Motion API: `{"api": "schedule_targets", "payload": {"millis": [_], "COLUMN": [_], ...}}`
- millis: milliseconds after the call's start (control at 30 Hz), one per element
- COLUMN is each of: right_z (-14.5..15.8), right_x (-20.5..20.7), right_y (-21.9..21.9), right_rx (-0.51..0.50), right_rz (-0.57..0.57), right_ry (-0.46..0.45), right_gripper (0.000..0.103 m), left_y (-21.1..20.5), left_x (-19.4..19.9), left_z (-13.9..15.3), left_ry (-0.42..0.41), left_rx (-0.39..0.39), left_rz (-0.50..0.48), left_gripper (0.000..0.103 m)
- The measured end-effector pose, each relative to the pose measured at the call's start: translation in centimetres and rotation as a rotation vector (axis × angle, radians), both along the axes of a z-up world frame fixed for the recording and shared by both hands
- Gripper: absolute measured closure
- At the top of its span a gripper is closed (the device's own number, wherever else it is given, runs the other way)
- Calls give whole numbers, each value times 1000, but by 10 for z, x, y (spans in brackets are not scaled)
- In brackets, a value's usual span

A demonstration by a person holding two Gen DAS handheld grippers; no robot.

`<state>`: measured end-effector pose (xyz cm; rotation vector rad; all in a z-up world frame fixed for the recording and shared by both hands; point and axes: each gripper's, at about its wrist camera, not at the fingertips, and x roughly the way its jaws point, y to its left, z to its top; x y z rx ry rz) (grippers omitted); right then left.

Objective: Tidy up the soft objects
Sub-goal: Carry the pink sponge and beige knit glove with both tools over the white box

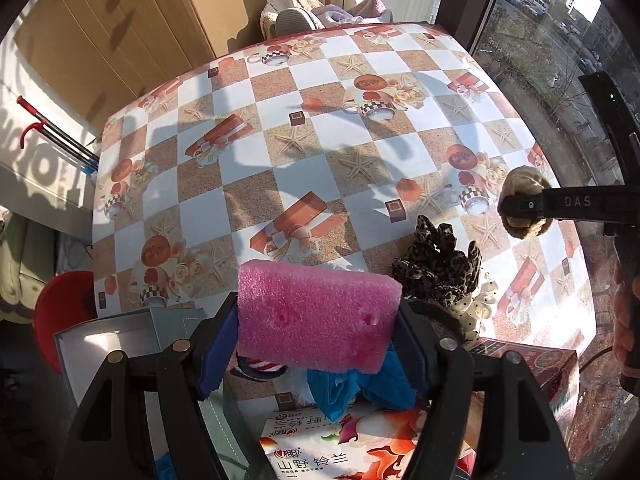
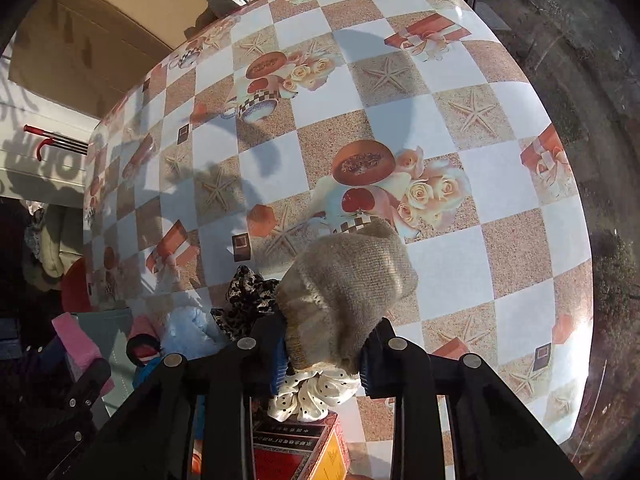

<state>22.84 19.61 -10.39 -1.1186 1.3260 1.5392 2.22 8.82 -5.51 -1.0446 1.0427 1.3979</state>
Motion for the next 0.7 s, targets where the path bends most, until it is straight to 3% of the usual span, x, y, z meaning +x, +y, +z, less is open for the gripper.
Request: {"api": "schedule_targets", "payload": {"millis": [167, 400, 700], "right_z": [48, 96, 111], "right_x": [-1, -36, -115], "right_y": [-31, -89, -162], "right_rx": [68, 97, 58], "right_rz": [0, 32, 173], "right_ry": [61, 150, 196], "right_gripper": [74, 74, 74], "left_y": [-23, -64, -131], "left_x": [-8, -27, -71], "left_z": [14, 36, 54], "left_ry": [-8, -3, 19], "left_rx": [15, 36, 47], "left_rz": [7, 14, 71], "left_gripper": [29, 29, 29]}}
